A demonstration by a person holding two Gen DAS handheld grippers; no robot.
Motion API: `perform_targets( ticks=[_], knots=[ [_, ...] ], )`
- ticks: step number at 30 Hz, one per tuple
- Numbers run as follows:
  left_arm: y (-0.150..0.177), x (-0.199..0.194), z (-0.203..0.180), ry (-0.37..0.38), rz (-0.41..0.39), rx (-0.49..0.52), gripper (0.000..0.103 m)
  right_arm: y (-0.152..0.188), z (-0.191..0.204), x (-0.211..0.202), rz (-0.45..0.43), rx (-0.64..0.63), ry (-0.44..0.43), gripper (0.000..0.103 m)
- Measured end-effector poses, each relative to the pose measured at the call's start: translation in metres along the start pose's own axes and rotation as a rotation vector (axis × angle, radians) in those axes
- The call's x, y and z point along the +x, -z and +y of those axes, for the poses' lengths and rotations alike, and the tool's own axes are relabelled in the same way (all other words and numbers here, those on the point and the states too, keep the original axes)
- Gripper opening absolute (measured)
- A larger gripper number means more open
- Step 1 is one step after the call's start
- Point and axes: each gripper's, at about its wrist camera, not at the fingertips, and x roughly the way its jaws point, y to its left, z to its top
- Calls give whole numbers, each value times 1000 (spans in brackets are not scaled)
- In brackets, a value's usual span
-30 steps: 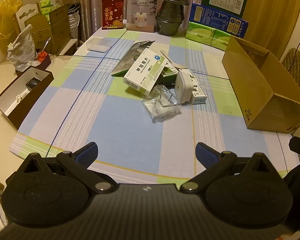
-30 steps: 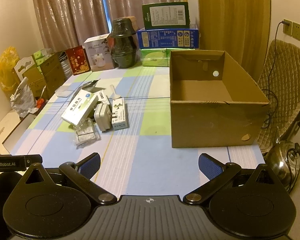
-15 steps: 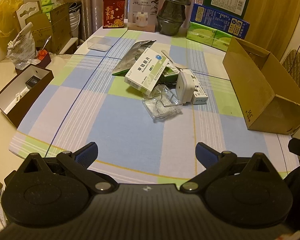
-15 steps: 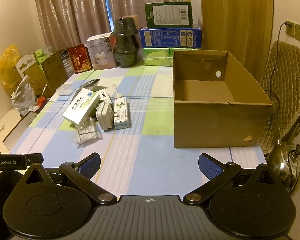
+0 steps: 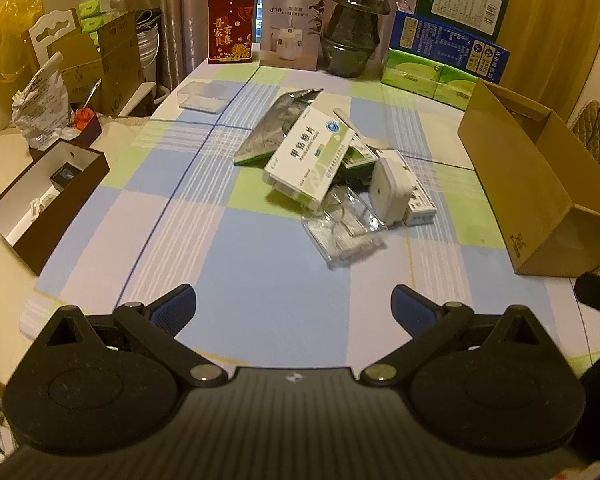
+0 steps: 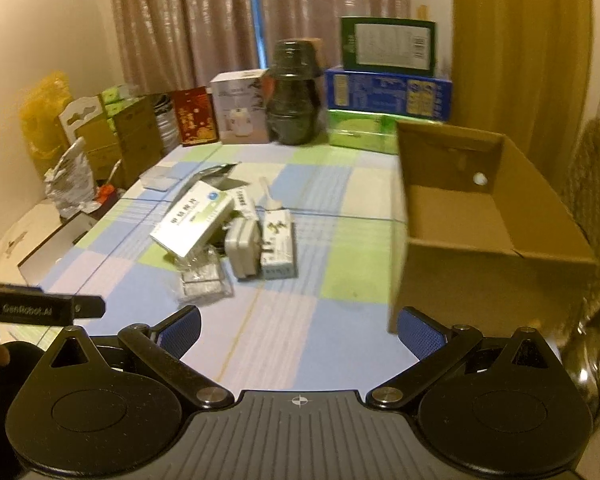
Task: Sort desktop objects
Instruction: 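Grasp the white dragon-print cream box with the right gripper while the left grasps the clear plastic tray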
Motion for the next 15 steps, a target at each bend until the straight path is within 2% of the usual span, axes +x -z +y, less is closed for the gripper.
perform_targets(
  ticks=[5,13,15],
  knots=[
    [-21,17,4,-15,-21,37,102,-10,10,27,-2,-42,-25,101],
    [-40,54,5,11,8,78,102,-20,17,85,20,-85,-69,101],
    [-43,63,6,17,15,78,102,-22,16,97,25,-85,-77,98]
  ],
)
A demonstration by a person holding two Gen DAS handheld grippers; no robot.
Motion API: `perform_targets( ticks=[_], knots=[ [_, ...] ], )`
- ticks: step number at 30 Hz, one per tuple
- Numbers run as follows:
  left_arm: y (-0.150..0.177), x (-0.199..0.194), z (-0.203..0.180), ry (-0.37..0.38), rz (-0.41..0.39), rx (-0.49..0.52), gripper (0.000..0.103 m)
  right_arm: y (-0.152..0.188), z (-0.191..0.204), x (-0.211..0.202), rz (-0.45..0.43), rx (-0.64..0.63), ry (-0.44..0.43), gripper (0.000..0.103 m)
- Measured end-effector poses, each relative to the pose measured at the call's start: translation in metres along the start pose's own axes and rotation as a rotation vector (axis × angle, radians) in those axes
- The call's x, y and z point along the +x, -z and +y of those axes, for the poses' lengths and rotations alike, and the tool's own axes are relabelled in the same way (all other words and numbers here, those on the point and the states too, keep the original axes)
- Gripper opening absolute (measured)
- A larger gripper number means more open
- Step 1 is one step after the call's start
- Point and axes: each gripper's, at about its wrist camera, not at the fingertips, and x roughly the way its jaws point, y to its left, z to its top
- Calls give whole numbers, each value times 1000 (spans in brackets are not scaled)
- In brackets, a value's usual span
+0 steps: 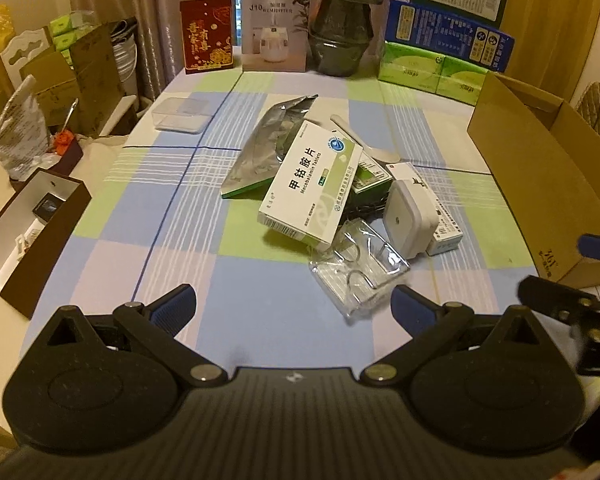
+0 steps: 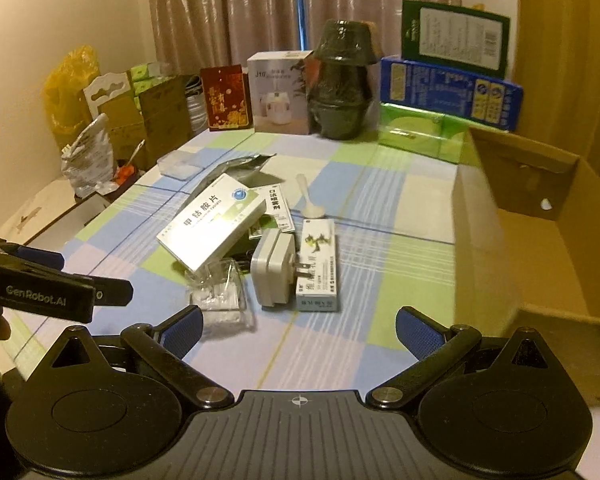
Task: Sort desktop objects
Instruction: 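Grasp the white dragon-print cream box with the right gripper while the left grasps the clear plastic tray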
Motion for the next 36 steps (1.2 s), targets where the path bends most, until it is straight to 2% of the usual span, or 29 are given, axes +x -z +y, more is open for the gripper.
perform_targets(
  ticks=[2,11,19,23,24,26,29,31,36],
  knots=[
    [-3,8,0,6,5,6,102,-2,-5,14,5,-4,-1,88],
    [-10,42,-15,57,-1,58,100,-5,-29,63,48,-13,5,70],
    [-1,71,-34,120,-10,72,88,-4,-47,79,63,-7,1,68],
    [1,83,-41,141,-12,94,87,-2,-51,84,72,5,-11,68],
    [2,86,-43,151,-8,100,84,-2,-51,86,74,5,-10,68],
    [3,91,-45,160,3,113,72,-2,-52,88,80,9,-13,68],
    [6,96,-43,133,10,134,73,-2,-51,89,77,8,-9,68],
    [6,94,-35,126,10,117,73,-1,-51,89,72,5,-7,68],
    [5,88,-11,46,-8,61,73,-2,-49,89,66,0,-11,68]
  ],
)
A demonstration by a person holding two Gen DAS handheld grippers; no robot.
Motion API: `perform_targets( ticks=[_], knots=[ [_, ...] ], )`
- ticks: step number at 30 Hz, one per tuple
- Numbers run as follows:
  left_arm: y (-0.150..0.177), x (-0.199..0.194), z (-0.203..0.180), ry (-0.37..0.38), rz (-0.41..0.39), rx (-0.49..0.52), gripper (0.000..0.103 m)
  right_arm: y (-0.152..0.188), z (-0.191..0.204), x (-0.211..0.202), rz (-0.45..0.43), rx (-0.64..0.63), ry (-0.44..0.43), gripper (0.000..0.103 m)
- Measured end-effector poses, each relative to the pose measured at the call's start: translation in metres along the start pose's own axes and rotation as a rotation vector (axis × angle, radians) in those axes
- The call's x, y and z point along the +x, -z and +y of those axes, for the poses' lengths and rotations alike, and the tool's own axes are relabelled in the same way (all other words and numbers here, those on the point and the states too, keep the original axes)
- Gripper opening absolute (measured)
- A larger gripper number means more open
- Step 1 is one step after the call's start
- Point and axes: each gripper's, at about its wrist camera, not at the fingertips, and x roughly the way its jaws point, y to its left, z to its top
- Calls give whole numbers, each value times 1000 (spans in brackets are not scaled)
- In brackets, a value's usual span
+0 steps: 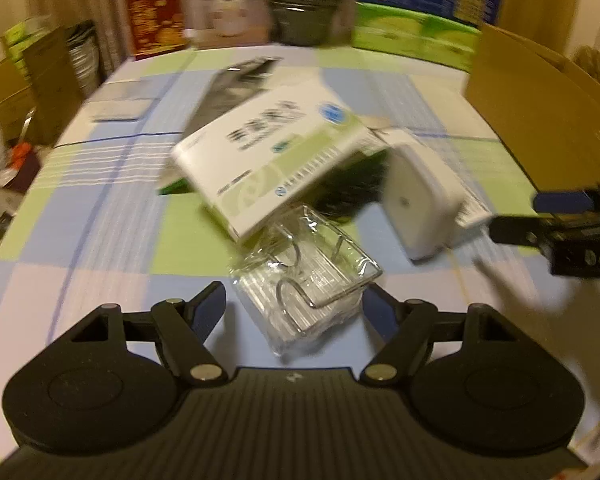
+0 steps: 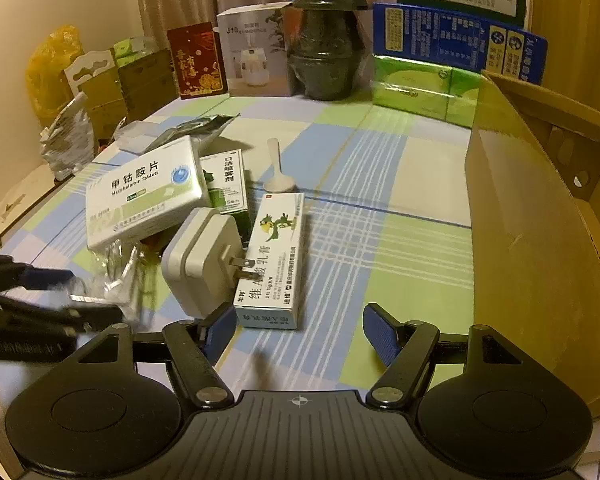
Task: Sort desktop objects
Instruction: 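Grasp the white dragon-print cream box with the right gripper while the left grasps the clear plastic tray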
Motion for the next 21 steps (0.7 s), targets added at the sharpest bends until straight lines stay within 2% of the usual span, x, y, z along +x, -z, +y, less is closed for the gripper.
perform_targets(
  ticks=[4,8,15,21],
  knots=[
    [1,-11,3,8,-10,-11,72,-1,3,0,-2,0,-10,68],
    [3,-14,-10,29,-32,-8,82,-1,3,1,-1,0,-7,69],
    [1,11,-21,-65,-50,-3,79,-1,-1,7,18,7,7,69],
    [5,0,-12,-77,-38,1,76,-1,6,14,26,-22,-11,69]
  ],
)
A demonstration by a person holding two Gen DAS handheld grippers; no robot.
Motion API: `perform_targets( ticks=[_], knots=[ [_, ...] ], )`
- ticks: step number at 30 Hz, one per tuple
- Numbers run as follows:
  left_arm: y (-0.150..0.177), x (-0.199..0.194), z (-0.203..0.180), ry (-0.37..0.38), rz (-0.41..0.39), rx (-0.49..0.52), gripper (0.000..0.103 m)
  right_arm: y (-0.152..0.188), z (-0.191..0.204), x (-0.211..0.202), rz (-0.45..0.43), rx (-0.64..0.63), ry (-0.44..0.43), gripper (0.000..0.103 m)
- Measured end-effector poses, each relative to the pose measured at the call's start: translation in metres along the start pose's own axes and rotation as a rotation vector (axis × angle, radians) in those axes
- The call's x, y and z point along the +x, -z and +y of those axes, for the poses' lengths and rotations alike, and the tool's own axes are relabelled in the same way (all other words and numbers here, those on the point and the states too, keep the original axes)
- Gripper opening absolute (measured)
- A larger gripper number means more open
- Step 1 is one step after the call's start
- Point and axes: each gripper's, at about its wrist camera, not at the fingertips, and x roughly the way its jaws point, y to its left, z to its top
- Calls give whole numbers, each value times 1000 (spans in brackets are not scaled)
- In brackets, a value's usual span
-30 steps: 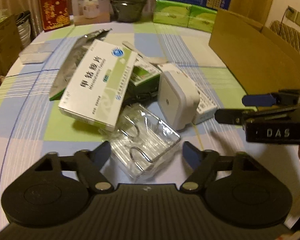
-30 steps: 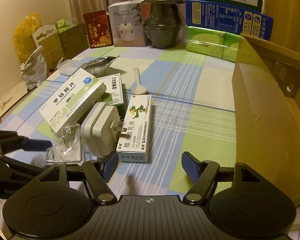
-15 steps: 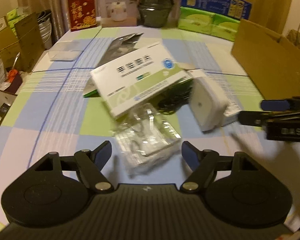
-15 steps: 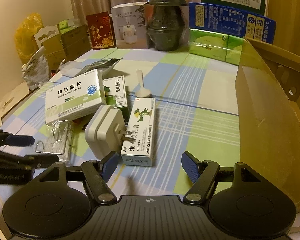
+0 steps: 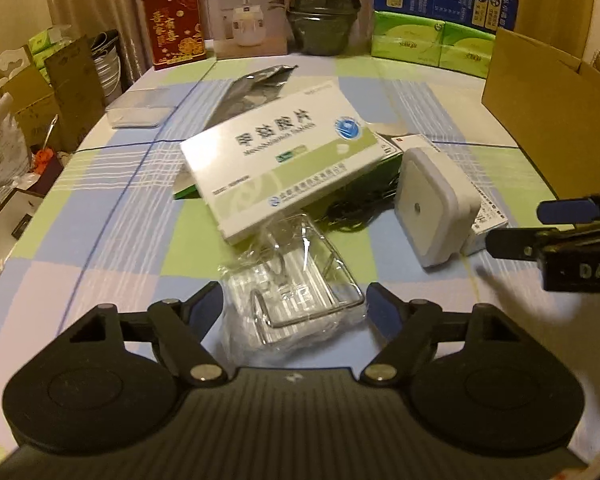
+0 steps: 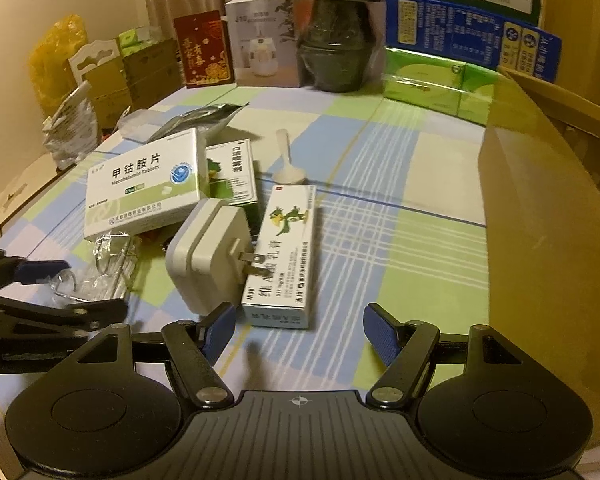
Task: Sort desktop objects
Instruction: 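Grasp the white dragon-print cream box with the right gripper while the left grasps the clear plastic tray, then carry both items to the cardboard box while the left gripper lowers the tray inside and opens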
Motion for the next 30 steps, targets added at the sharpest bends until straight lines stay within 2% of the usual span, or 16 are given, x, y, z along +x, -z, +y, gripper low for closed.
perform_targets(
  ticks=[6,10,15,16,19,23,26,30],
  knots=[
    [6,-14,16,-26,-9,-48,76,-2,9,10,-5,-31,2,69],
    [8,-11,15,-14,7,-41,66,-5,13,21,2,-62,19,68],
    [11,-10,9,-21,4,-7,60,-7,13,34,19,-56,26,68],
    [12,-9,8,-21,3,-5,59,-6,13,34,21,-54,24,64],
    [12,-7,7,-17,3,-6,55,-4,11,35,31,-42,14,37],
    [12,-7,3,-7,1,7,53,-1,6,27,33,-17,49,35],
    [13,-9,-1,9,2,27,52,6,2,16,53,1,120,35],
    [17,-14,-7,58,3,41,52,22,1,-6,78,50,163,35]
  ],
)
